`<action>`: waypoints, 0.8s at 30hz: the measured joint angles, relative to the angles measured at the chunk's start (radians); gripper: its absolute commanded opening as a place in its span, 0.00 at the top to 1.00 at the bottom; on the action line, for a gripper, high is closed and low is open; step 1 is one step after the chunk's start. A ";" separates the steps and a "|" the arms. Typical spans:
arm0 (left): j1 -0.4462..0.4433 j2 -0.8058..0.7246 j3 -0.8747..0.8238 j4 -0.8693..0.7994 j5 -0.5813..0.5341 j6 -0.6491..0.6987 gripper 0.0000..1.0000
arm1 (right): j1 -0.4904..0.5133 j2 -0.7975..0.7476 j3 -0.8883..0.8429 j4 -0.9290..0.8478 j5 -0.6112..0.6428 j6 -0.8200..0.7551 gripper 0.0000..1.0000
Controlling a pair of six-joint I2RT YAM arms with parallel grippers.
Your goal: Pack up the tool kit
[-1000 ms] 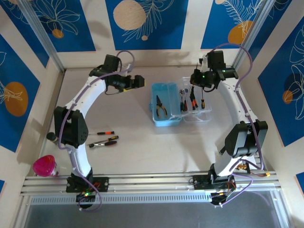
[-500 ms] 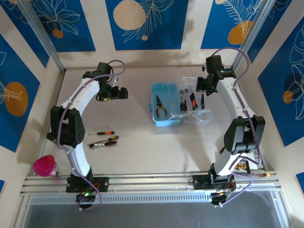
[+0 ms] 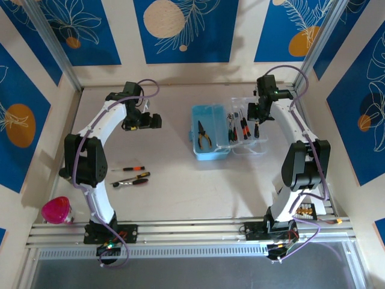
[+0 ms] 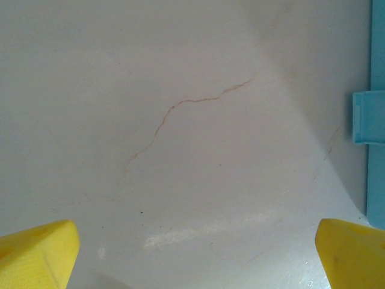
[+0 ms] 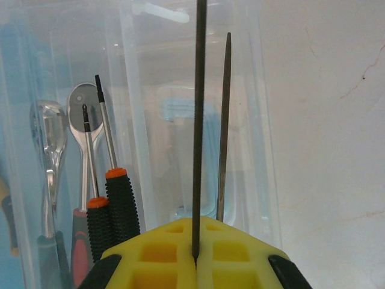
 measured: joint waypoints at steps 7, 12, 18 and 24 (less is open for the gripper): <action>0.000 0.000 -0.002 0.001 0.000 0.000 0.00 | 0.000 0.021 -0.022 0.031 -0.007 0.000 1.00; 0.000 0.000 -0.002 0.002 0.000 0.000 0.00 | 0.000 0.024 -0.044 0.055 0.002 -0.005 1.00; 0.000 0.000 -0.002 0.007 0.008 0.000 0.00 | 0.000 0.026 -0.048 0.069 0.024 -0.020 1.00; 0.000 0.000 -0.002 0.019 0.017 0.000 0.00 | 0.001 0.033 -0.040 0.068 0.064 -0.047 1.00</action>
